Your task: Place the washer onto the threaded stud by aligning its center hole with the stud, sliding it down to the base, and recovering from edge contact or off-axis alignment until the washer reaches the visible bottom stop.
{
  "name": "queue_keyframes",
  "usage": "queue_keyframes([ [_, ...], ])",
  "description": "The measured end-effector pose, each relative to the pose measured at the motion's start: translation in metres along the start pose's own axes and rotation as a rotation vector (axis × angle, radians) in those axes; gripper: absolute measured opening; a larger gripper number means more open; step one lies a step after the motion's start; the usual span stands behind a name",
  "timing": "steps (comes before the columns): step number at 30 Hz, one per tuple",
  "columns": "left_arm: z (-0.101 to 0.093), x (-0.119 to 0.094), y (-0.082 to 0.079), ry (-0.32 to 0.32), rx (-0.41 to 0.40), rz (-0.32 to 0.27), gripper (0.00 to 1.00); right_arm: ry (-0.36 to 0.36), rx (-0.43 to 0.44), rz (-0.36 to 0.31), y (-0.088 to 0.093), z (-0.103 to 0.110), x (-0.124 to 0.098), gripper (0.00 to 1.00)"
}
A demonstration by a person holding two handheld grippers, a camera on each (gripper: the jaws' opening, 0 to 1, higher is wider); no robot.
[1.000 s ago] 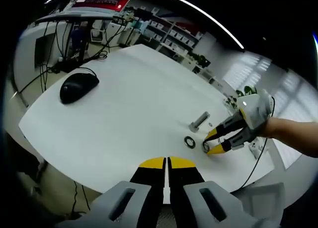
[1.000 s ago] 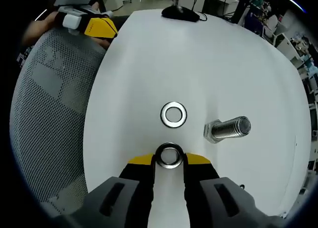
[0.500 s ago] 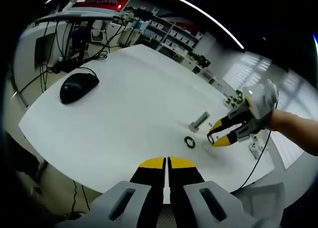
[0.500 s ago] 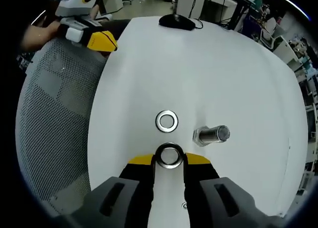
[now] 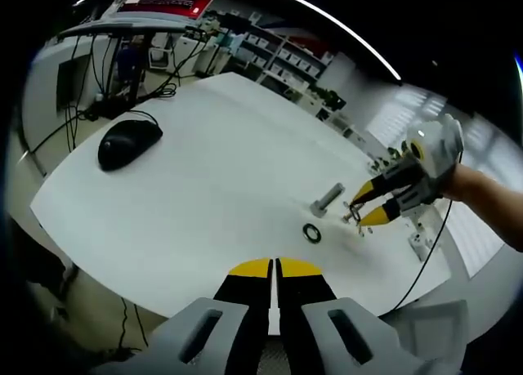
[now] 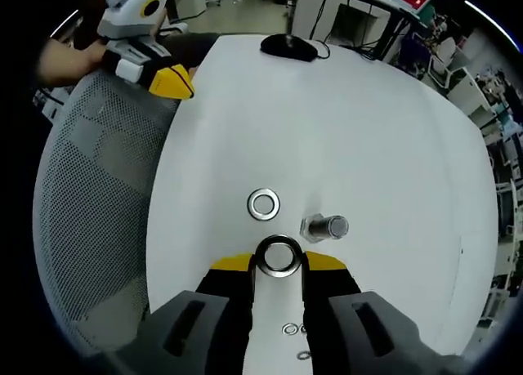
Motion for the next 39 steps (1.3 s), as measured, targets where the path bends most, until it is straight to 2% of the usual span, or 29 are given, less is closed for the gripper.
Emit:
queue_keyframes([
  [7,0.0,0.0,0.0,0.0,0.0,-0.001,0.0,0.021,-0.006,0.002,-0.006,-0.011,-0.008,0.23],
  [9,0.0,0.0,0.0,0.0,0.001,-0.002,0.0,0.039,-0.032,-0.007,-0.009,-0.014,-0.011,0.23],
  [24,0.0,-0.001,0.0,0.001,0.002,-0.004,0.0,0.049,-0.046,0.007,-0.023,-0.031,-0.016,0.23],
  [39,-0.001,0.0,0.0,0.004,0.001,-0.003,0.0,0.012,-0.088,0.069,-0.032,-0.041,0.0,0.23],
])
Point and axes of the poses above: the point that each gripper's makers call its tool centre point, and the gripper's own axes: x roughly forward along the fingers, z roughly to its left, y roughly out of its underside, the point moved 8 cm from there along -x, roughly backward along the fingers, and after that the axes turned 7 degrees about x, right-handed, at the moved point
